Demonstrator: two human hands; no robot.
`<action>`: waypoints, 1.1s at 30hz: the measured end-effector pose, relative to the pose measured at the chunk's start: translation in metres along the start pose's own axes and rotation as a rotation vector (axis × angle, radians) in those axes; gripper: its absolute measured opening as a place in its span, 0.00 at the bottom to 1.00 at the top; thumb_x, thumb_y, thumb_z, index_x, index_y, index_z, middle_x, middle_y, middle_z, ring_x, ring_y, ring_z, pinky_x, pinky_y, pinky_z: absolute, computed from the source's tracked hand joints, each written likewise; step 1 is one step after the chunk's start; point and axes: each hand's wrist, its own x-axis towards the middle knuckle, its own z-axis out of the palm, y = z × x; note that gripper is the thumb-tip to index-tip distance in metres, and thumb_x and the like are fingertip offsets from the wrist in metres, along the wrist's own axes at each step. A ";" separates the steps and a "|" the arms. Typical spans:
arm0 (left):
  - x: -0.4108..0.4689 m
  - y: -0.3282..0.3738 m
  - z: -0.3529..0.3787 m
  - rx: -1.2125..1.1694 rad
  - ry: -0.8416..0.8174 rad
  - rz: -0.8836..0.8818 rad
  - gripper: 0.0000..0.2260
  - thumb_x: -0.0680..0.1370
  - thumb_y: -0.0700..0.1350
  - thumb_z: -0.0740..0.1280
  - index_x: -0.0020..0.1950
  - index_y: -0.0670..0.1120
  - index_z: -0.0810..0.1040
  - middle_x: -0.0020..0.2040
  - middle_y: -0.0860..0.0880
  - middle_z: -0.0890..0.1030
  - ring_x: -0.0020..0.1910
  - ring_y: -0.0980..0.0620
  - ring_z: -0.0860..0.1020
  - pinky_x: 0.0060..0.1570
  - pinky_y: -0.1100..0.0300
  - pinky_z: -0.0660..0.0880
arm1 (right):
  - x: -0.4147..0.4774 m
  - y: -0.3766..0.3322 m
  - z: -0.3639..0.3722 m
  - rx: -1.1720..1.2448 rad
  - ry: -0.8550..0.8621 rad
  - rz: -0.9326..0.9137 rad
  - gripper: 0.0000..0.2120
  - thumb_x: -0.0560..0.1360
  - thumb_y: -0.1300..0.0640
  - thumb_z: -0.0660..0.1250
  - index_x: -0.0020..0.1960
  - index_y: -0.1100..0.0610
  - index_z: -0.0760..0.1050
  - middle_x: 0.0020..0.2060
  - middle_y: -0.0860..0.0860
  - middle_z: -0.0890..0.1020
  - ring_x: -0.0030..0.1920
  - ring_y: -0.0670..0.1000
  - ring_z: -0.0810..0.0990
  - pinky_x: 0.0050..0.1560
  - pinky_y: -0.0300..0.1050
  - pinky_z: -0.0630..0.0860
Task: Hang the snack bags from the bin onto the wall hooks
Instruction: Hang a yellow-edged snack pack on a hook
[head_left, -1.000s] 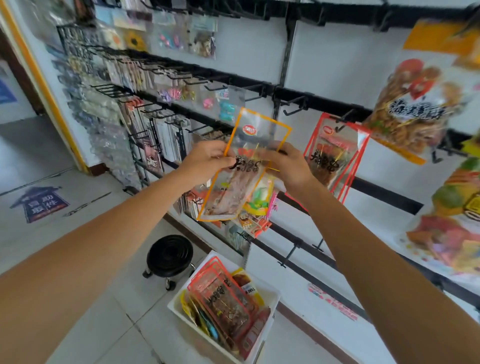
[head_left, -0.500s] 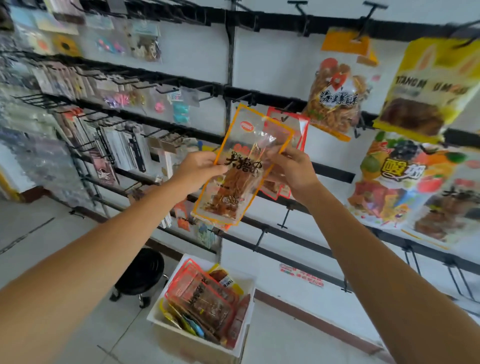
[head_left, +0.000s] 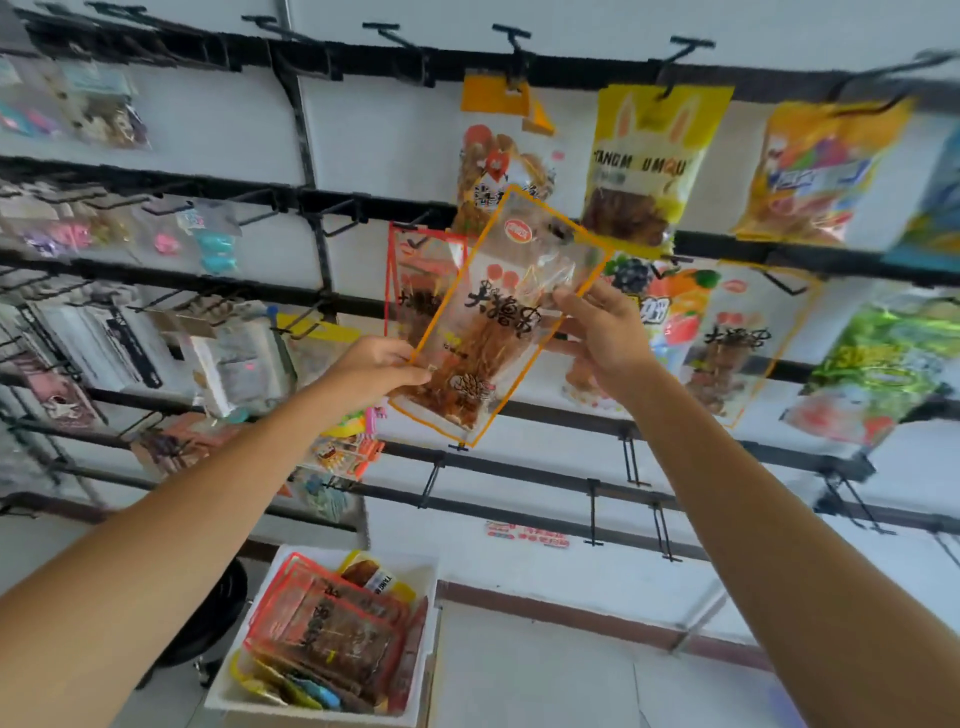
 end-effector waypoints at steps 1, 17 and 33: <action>0.001 0.006 0.010 0.009 -0.020 0.008 0.03 0.74 0.39 0.74 0.44 0.47 0.82 0.43 0.45 0.85 0.42 0.52 0.81 0.41 0.66 0.73 | -0.004 -0.002 -0.013 -0.013 0.014 -0.008 0.02 0.78 0.62 0.66 0.48 0.59 0.77 0.40 0.51 0.85 0.39 0.53 0.84 0.38 0.46 0.81; 0.000 0.143 0.206 -0.078 -0.296 0.185 0.09 0.77 0.44 0.71 0.56 0.49 0.77 0.47 0.55 0.84 0.45 0.55 0.82 0.46 0.63 0.76 | -0.085 -0.059 -0.221 -0.200 0.197 -0.040 0.07 0.78 0.62 0.66 0.42 0.54 0.77 0.38 0.50 0.84 0.38 0.53 0.82 0.38 0.49 0.82; 0.021 0.243 0.283 0.151 -0.074 0.684 0.04 0.75 0.44 0.72 0.49 0.49 0.83 0.45 0.52 0.83 0.46 0.50 0.82 0.47 0.56 0.77 | -0.102 -0.058 -0.310 -0.466 0.125 0.015 0.02 0.78 0.61 0.67 0.49 0.60 0.77 0.44 0.55 0.85 0.39 0.52 0.84 0.45 0.51 0.81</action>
